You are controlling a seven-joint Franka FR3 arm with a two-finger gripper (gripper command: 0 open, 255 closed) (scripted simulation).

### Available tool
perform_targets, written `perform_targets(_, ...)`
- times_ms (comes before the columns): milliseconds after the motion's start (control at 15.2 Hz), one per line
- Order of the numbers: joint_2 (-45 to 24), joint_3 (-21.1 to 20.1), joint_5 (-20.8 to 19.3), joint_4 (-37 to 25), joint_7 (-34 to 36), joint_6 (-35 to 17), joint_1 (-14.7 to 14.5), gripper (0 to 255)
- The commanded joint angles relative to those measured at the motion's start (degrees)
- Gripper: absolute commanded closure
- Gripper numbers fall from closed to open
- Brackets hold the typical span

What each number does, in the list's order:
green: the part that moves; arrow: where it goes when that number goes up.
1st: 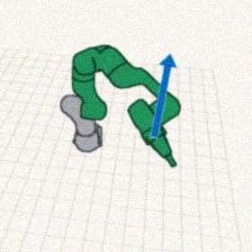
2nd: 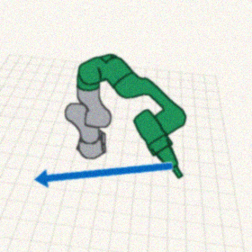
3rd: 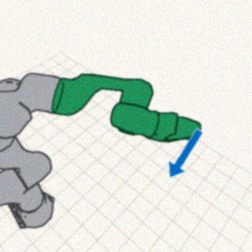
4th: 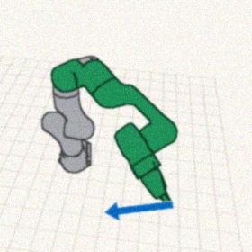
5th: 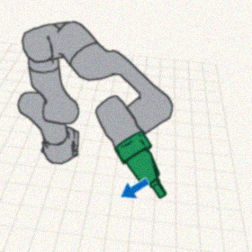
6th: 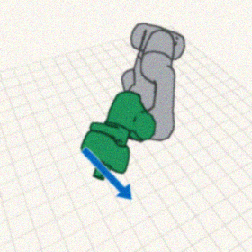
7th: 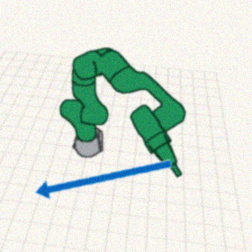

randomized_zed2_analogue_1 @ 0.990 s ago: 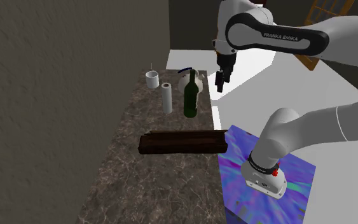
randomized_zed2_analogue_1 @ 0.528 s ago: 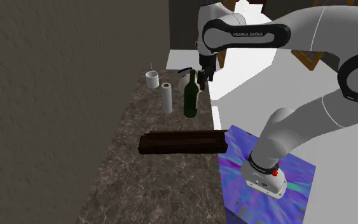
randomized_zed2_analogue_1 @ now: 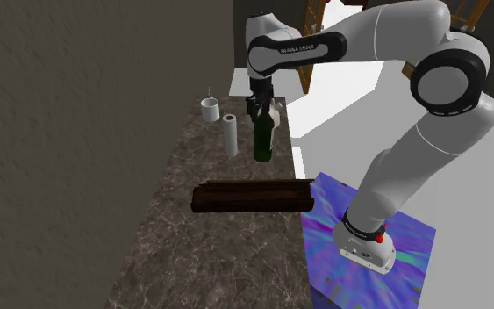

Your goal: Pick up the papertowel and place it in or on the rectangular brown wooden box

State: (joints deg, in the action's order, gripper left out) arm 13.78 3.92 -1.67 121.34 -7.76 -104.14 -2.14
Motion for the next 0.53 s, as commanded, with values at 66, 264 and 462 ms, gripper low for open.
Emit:
perform_targets(66, -6.45, 0.05, 0.4, -4.92, 0.09, -1.93, -0.11, 0)
perform_targets(264, -13.02, 0.06, 0.83, -10.69, 0.15, -3.1, -0.16, 0)
perform_targets(462, -19.69, 0.04, 1.28, -17.24, 0.21, -3.59, -0.12, 0)
